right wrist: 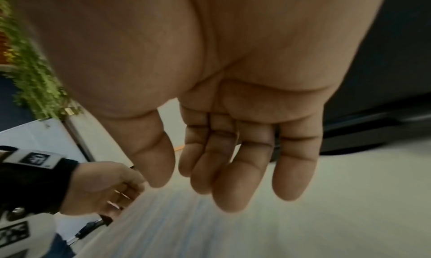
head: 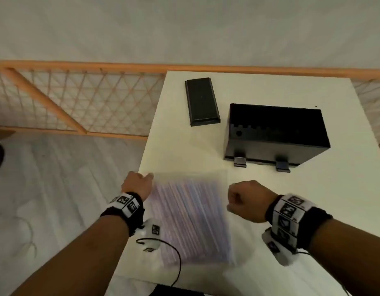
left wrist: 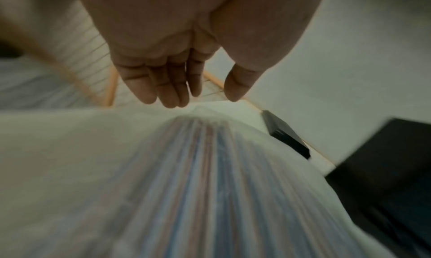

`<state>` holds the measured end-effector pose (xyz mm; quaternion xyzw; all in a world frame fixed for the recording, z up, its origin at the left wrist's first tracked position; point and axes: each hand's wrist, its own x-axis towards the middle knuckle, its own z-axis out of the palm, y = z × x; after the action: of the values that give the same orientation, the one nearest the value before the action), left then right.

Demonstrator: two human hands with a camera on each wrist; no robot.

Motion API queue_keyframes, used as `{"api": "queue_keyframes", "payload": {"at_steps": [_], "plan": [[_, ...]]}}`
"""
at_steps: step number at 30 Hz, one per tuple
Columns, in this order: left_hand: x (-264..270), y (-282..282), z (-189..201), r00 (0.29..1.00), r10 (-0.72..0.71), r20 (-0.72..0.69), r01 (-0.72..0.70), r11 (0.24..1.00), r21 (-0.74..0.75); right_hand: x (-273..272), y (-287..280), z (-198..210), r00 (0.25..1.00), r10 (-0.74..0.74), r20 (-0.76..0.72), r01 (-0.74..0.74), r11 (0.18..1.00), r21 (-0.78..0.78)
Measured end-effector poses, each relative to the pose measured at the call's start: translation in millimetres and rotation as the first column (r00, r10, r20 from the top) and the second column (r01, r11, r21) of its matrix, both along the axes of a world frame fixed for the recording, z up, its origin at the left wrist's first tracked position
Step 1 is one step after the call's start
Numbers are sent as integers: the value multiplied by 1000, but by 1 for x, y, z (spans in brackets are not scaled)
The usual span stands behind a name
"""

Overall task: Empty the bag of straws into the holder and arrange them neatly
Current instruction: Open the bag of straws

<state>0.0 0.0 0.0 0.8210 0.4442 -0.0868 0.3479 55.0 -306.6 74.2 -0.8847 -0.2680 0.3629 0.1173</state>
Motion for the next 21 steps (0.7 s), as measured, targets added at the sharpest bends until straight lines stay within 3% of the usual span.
{"api": "queue_keyframes", "payload": {"at_steps": [3, 8, 11, 17, 21], "plan": [[8, 11, -11, 998, 54, -11, -55, 994, -92, 12, 64, -13, 999, 23, 28, -26, 994, 110], [19, 10, -18, 997, 71, -17, -72, 989, -126, 27, 166, -45, 1000, 1, 23, -2, 997, 82], [22, 14, -27, 995, 31, 91, -9, 972, -233, 37, 204, -70, 1000, -13, 8, 13, 999, 38], [17, 17, -37, 949, 185, 255, -73, 917, -393, 46, 225, -77, 990, 11, -140, 9, 990, 144], [20, 17, -35, 978, -19, 207, 71, 966, -249, 56, 209, -78, 985, 57, -165, -31, 988, 154]]}}
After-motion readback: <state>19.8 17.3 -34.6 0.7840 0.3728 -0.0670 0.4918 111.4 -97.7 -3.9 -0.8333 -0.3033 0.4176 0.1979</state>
